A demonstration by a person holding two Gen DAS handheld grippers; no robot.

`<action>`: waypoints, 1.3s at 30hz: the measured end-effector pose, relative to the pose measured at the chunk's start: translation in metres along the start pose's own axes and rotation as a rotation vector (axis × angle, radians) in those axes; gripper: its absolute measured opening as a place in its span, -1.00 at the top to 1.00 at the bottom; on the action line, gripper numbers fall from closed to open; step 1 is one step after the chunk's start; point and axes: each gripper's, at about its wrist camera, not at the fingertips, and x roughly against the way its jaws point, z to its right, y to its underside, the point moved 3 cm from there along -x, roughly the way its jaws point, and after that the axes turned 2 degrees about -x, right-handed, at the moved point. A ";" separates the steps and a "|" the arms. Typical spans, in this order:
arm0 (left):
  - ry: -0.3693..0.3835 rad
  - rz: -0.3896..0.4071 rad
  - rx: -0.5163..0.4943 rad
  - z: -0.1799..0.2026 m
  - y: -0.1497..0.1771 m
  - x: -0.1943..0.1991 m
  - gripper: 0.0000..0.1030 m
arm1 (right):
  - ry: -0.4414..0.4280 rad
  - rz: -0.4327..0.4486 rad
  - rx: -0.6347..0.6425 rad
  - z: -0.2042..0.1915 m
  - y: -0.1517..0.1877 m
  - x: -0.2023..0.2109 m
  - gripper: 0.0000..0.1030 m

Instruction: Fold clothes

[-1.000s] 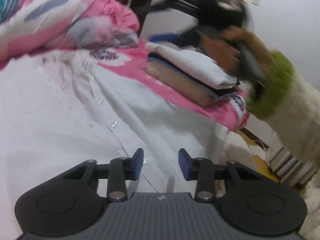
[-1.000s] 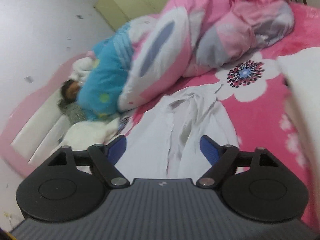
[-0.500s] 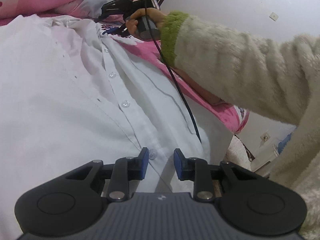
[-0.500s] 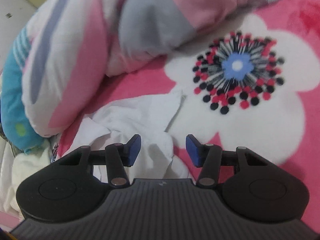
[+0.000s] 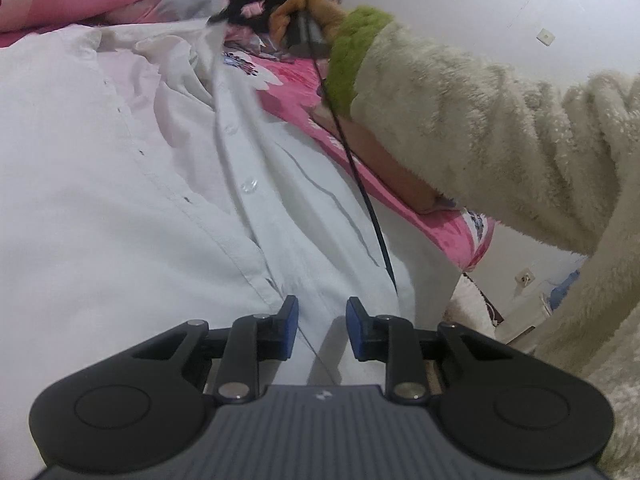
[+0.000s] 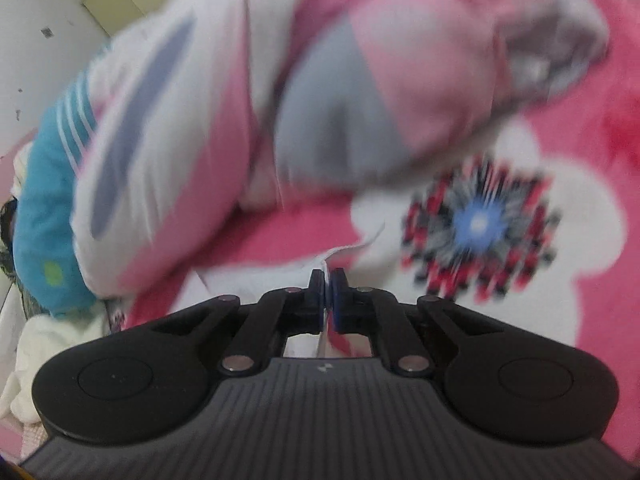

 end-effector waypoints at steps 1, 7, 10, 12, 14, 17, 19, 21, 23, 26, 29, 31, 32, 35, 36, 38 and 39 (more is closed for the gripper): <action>0.003 -0.001 0.001 0.000 0.000 -0.001 0.50 | 0.003 0.024 0.010 -0.003 -0.006 0.009 0.96; 0.016 0.000 0.029 -0.004 0.000 -0.005 0.49 | -0.001 0.030 0.031 -0.018 -0.016 0.024 0.96; 0.027 0.007 0.038 -0.004 0.001 -0.005 0.50 | -0.041 0.010 0.039 -0.039 -0.013 0.020 0.96; 0.040 0.011 0.047 -0.004 0.002 -0.003 0.53 | -0.076 -0.006 0.071 -0.060 -0.010 0.018 0.96; 0.051 0.012 0.058 -0.005 0.003 -0.001 0.56 | -0.108 -0.029 0.103 -0.082 -0.005 0.012 0.96; 0.059 0.016 0.073 -0.007 0.004 0.002 0.56 | -0.135 -0.085 0.172 -0.116 0.012 -0.011 0.96; 0.056 0.018 0.082 -0.009 0.005 0.004 0.56 | -0.126 -0.129 0.225 -0.134 0.029 -0.034 0.94; 0.049 0.023 0.096 -0.011 0.007 0.006 0.56 | -0.103 -0.187 0.288 -0.148 0.050 -0.064 0.88; 0.042 0.021 0.112 -0.014 0.008 0.007 0.56 | -0.048 -0.253 0.351 -0.154 0.071 -0.093 0.81; 0.034 0.022 0.120 -0.015 0.010 0.011 0.50 | 0.009 -0.303 0.401 -0.159 0.083 -0.109 0.49; 0.035 0.028 0.116 -0.015 0.012 0.015 0.49 | 0.017 -0.287 0.401 -0.160 0.073 -0.092 0.25; 0.033 0.028 0.117 -0.013 0.012 0.014 0.45 | -0.005 -0.218 0.381 -0.156 0.053 -0.054 -0.03; 0.030 0.030 0.115 -0.012 0.012 0.015 0.44 | -0.016 -0.180 0.380 -0.153 0.045 -0.030 -0.03; 0.013 0.038 0.090 -0.007 0.014 0.017 0.40 | -0.036 -0.073 0.387 -0.142 0.028 0.045 -0.05; 0.004 0.039 0.078 -0.005 0.014 0.019 0.40 | -0.037 -0.048 0.397 -0.137 0.027 0.070 -0.05; -0.012 0.041 0.054 0.001 0.015 0.021 0.39 | -0.042 -0.022 0.428 -0.127 0.034 0.118 -0.05; -0.021 0.039 0.040 0.003 0.015 0.020 0.39 | -0.045 -0.026 0.453 -0.124 0.045 0.137 -0.05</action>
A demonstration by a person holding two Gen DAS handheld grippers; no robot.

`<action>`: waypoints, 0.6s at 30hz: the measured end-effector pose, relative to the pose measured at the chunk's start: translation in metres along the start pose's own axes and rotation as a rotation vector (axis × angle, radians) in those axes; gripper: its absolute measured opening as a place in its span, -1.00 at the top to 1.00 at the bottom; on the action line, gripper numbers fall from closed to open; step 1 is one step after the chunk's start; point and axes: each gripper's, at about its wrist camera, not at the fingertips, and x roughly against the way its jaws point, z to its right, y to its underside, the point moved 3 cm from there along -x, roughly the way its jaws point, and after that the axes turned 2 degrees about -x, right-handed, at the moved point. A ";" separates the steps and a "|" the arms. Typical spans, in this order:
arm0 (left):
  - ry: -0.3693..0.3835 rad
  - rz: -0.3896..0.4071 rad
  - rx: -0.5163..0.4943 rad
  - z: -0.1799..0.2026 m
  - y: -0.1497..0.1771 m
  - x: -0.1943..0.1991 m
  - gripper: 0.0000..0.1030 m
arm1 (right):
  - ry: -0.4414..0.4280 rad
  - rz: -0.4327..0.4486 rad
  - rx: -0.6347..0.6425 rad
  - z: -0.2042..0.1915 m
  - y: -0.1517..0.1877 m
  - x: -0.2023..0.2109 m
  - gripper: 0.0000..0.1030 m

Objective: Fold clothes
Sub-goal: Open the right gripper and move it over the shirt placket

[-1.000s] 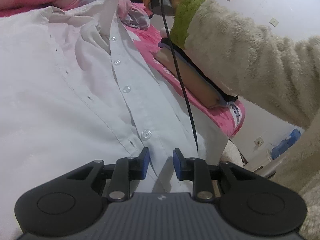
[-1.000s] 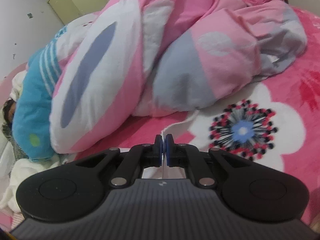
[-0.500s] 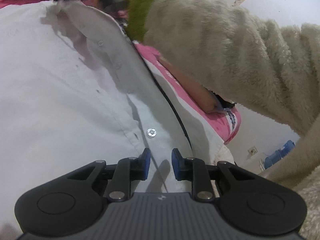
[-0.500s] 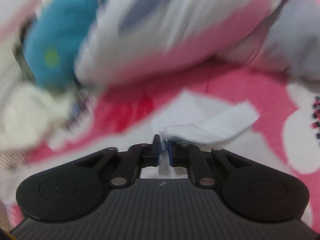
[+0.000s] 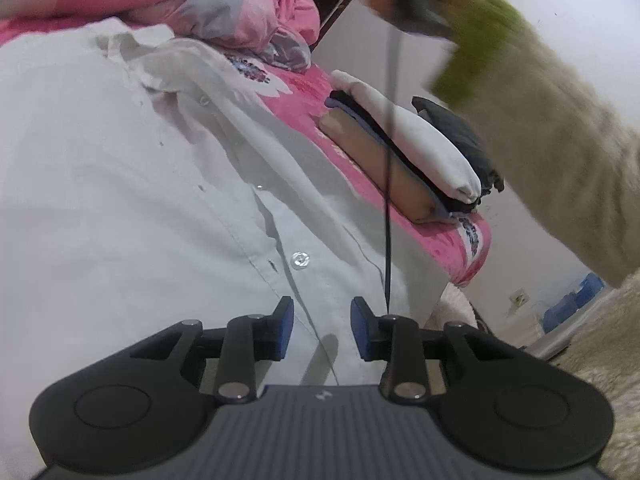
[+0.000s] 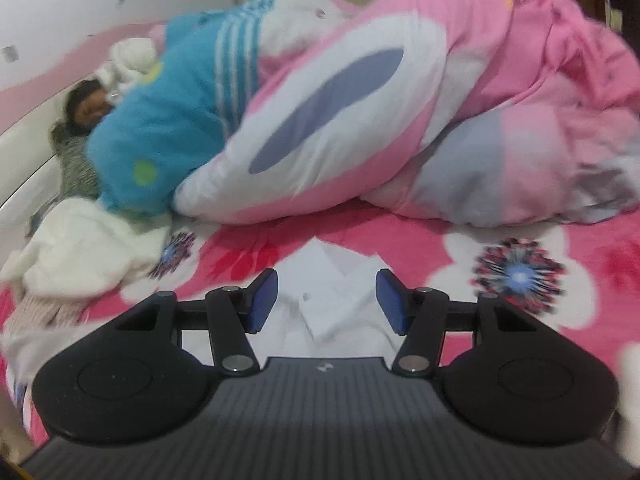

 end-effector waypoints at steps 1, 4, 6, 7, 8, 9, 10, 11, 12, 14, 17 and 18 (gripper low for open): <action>-0.009 -0.003 -0.014 0.003 0.000 -0.001 0.39 | -0.002 -0.008 0.028 -0.003 0.014 0.016 -0.04; -0.069 -0.013 -0.072 0.011 -0.001 -0.012 0.41 | -0.012 -0.048 0.081 -0.012 0.064 0.049 -0.02; -0.118 -0.008 -0.111 0.017 -0.001 -0.012 0.42 | -0.021 -0.085 0.095 -0.018 0.102 0.060 0.01; -0.133 -0.011 -0.118 0.018 -0.002 -0.014 0.44 | -0.025 -0.103 0.102 -0.021 0.121 0.066 0.04; -0.146 -0.014 -0.124 0.019 -0.003 -0.017 0.46 | -0.034 -0.121 0.099 -0.023 0.139 0.071 0.09; -0.151 -0.020 -0.127 0.020 -0.004 -0.018 0.48 | -0.046 -0.135 0.086 -0.023 0.155 0.073 0.14; -0.155 -0.027 -0.130 0.020 -0.004 -0.019 0.48 | -0.053 -0.145 0.077 -0.023 0.170 0.075 0.20; -0.159 -0.033 -0.133 0.021 -0.005 -0.021 0.48 | -0.062 -0.154 0.070 -0.024 0.182 0.075 0.25; -0.161 -0.036 -0.135 0.022 -0.006 -0.022 0.48 | -0.076 -0.162 0.059 -0.025 0.192 0.075 0.31; -0.164 -0.043 -0.141 0.023 -0.008 -0.025 0.48 | -0.108 -0.177 0.035 -0.027 0.211 0.073 0.43; -0.174 -0.053 -0.142 0.024 -0.011 -0.030 0.48 | -0.159 -0.190 0.000 -0.031 0.220 0.058 0.45; -0.181 -0.056 -0.145 0.025 -0.012 -0.031 0.48 | -0.162 -0.193 -0.002 -0.032 0.221 0.052 0.45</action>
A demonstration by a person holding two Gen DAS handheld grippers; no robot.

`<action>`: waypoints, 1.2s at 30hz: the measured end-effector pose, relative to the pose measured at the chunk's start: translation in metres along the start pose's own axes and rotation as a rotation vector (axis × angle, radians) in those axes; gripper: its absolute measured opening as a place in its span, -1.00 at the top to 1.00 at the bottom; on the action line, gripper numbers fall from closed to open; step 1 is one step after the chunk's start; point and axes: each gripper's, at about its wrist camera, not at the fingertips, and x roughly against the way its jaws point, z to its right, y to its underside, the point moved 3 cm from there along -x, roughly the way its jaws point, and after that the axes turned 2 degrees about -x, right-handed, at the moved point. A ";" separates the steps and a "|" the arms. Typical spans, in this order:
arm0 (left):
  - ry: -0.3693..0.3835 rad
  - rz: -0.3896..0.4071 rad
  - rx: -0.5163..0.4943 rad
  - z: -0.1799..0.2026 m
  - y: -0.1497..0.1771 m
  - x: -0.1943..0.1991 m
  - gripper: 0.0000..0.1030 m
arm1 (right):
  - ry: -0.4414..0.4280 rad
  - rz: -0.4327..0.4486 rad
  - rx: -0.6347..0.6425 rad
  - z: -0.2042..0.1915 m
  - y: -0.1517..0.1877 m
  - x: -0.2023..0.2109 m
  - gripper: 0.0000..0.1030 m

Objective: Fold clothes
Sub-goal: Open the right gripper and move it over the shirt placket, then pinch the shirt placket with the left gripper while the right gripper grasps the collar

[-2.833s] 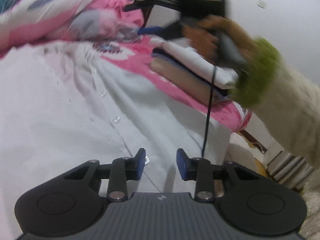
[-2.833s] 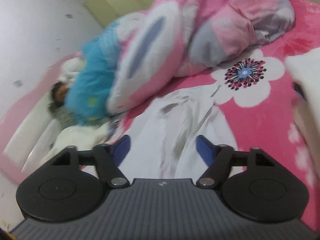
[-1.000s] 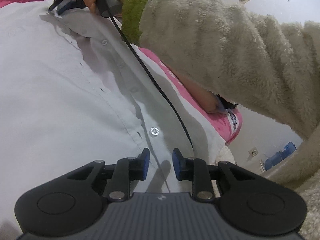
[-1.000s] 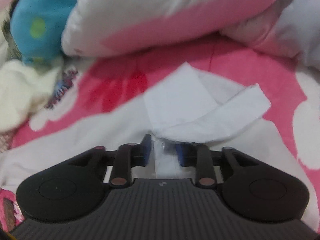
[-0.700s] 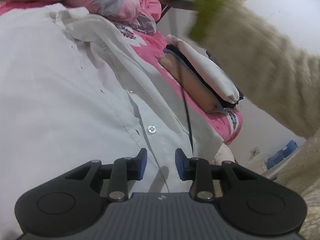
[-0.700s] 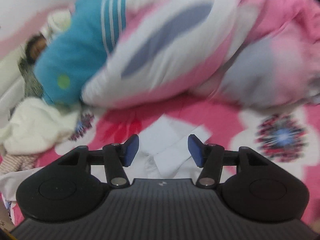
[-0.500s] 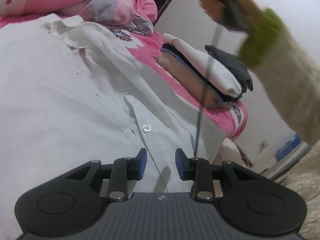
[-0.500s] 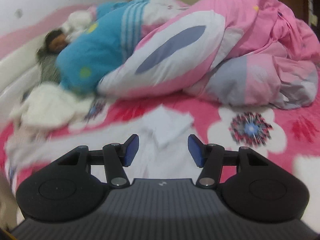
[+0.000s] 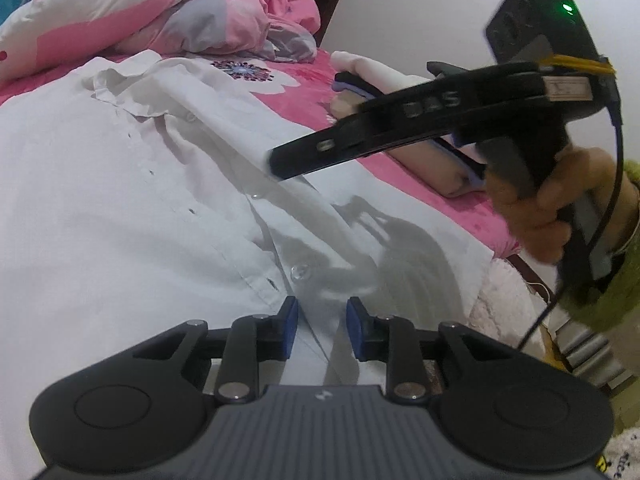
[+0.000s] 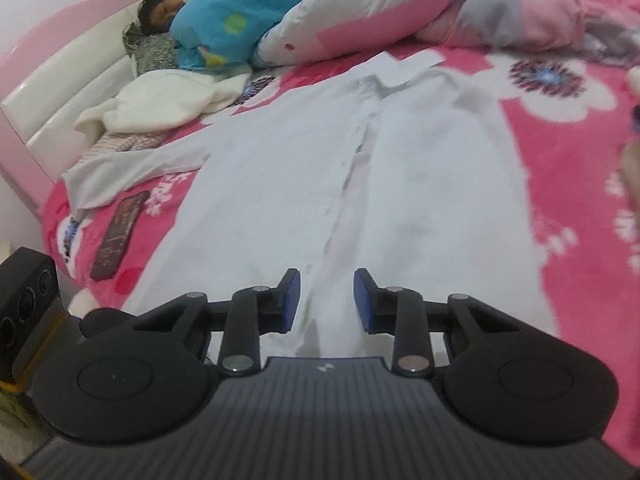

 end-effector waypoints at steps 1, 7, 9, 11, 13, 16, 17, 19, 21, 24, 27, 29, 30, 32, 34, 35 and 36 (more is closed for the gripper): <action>-0.005 0.000 -0.004 0.001 0.000 0.000 0.48 | 0.008 -0.004 0.002 0.001 -0.002 -0.008 0.45; -0.015 0.019 -0.011 0.005 0.003 0.003 0.47 | 0.117 0.029 -0.142 0.042 -0.015 -0.026 0.45; -0.016 0.022 -0.016 0.005 0.003 0.002 0.46 | 0.137 0.045 -0.189 0.053 -0.020 -0.026 0.43; -0.015 0.024 -0.017 0.004 0.002 0.001 0.46 | 0.132 0.046 -0.183 0.050 -0.024 -0.028 0.42; -0.011 0.027 -0.013 0.004 0.001 -0.001 0.46 | 0.147 0.042 -0.130 0.039 -0.030 -0.033 0.42; -0.003 0.030 0.001 0.001 0.000 -0.002 0.52 | 0.167 0.036 -0.035 0.024 -0.040 -0.045 0.42; -0.003 0.031 0.009 0.001 -0.001 -0.002 0.55 | 0.175 0.033 -0.003 0.020 -0.044 -0.049 0.42; 0.000 0.033 0.025 -0.002 -0.002 -0.003 0.68 | 0.199 0.025 0.070 0.013 -0.051 -0.057 0.42; 0.011 0.034 0.035 -0.003 -0.001 -0.003 0.73 | 0.229 0.023 0.141 0.009 -0.057 -0.063 0.42; 0.024 0.035 0.042 -0.005 -0.001 -0.003 0.79 | 0.253 0.023 0.220 0.001 -0.069 -0.072 0.42; 0.028 0.037 0.044 -0.005 0.000 -0.003 0.79 | 0.274 0.016 0.303 -0.011 -0.082 -0.089 0.42; 0.031 0.037 0.047 -0.005 0.000 -0.002 0.79 | 0.296 0.002 0.369 -0.019 -0.090 -0.107 0.43; 0.032 0.037 0.048 -0.004 0.000 -0.002 0.79 | 0.310 -0.012 0.403 -0.023 -0.093 -0.117 0.42; 0.035 0.037 0.049 -0.004 0.001 -0.001 0.79 | 0.353 -0.049 0.473 -0.028 -0.096 -0.141 0.42; 0.040 0.042 0.055 -0.004 0.002 -0.001 0.80 | 0.395 -0.086 0.499 -0.023 -0.099 -0.159 0.41; 0.042 0.047 0.059 -0.005 0.002 -0.001 0.81 | 0.413 -0.104 0.506 -0.019 -0.101 -0.167 0.42; 0.044 0.051 0.063 -0.005 0.002 0.000 0.84 | 0.430 -0.123 0.512 -0.016 -0.103 -0.175 0.46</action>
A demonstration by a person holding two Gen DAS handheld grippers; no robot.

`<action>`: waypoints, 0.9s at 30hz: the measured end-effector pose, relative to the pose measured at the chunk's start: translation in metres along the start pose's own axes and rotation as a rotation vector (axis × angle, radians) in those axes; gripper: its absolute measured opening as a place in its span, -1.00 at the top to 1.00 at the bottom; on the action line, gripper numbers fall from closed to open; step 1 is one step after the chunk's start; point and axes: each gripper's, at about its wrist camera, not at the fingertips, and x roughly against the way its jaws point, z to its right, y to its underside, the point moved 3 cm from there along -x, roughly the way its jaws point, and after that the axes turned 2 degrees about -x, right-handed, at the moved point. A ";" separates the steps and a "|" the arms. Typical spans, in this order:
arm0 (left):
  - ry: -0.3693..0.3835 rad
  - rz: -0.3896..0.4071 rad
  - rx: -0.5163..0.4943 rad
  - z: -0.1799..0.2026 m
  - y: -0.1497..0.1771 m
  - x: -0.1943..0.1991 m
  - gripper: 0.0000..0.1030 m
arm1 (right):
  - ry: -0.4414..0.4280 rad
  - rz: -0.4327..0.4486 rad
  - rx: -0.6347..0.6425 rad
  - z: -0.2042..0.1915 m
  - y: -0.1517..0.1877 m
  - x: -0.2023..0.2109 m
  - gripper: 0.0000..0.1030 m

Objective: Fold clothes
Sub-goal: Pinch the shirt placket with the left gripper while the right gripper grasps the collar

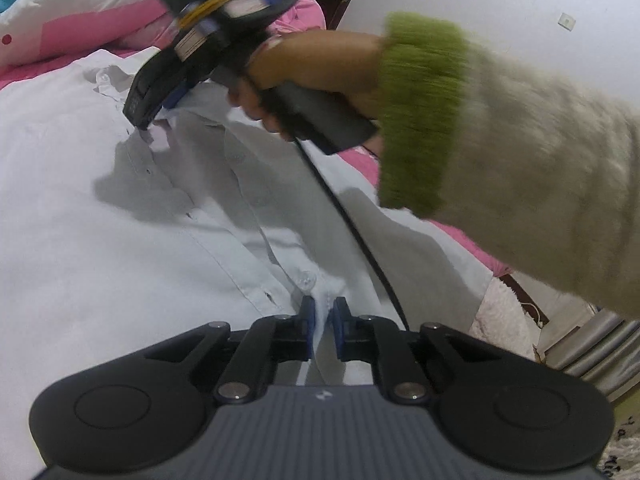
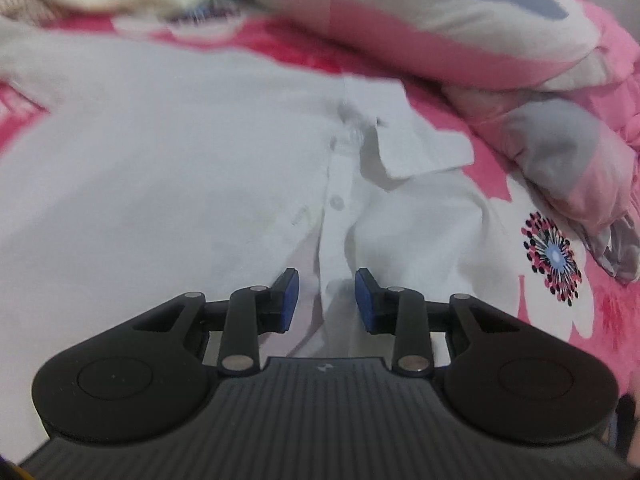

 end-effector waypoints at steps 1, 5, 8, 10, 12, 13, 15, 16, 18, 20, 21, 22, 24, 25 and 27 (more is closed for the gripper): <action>0.010 0.008 0.008 -0.001 0.001 0.001 0.88 | -0.003 -0.012 -0.012 0.003 -0.002 -0.005 0.67; 0.063 0.042 0.044 -0.005 0.003 0.007 0.94 | -0.084 0.027 -0.185 0.031 -0.013 0.009 0.97; 0.117 0.069 0.072 -0.008 0.002 0.013 0.95 | -0.172 0.105 -0.329 0.053 -0.024 0.033 0.98; 0.146 0.079 0.094 -0.011 0.001 0.017 0.95 | -0.230 0.151 -0.411 0.065 -0.031 0.045 0.98; 0.170 0.086 0.118 -0.016 0.001 0.019 0.95 | -0.245 0.169 -0.426 0.069 -0.036 0.052 0.98; 0.171 0.088 0.121 -0.017 0.000 0.019 0.95 | -0.242 0.163 -0.407 0.066 -0.038 0.052 0.98; 0.169 0.092 0.125 -0.018 0.000 0.020 0.95 | -0.231 0.130 -0.324 0.053 -0.041 0.047 0.92; 0.166 0.092 0.126 -0.018 -0.001 0.020 0.95 | -0.224 0.108 -0.268 0.043 -0.041 0.043 0.92; 0.163 0.092 0.126 -0.019 -0.002 0.019 0.95 | -0.196 0.059 -0.136 0.022 -0.039 0.035 0.84; 0.163 0.094 0.122 -0.019 -0.003 0.020 0.95 | -0.148 0.011 -0.004 0.005 -0.033 0.026 0.63; 0.164 0.095 0.120 -0.018 -0.002 0.021 0.95 | -0.124 -0.012 0.051 -0.001 -0.029 0.020 0.47; 0.166 0.097 0.117 -0.017 -0.002 0.022 0.95 | -0.103 -0.033 0.093 -0.005 -0.026 0.015 0.41; 0.168 0.100 0.112 -0.018 -0.003 0.021 0.95 | -0.072 -0.070 0.139 -0.006 -0.022 0.004 0.41; 0.170 0.101 0.110 -0.018 -0.004 0.021 0.95 | -0.062 -0.083 0.145 -0.005 -0.020 0.000 0.41; 0.173 0.105 0.110 -0.019 -0.003 0.021 0.95 | -0.070 -0.089 0.126 0.003 -0.019 -0.005 0.46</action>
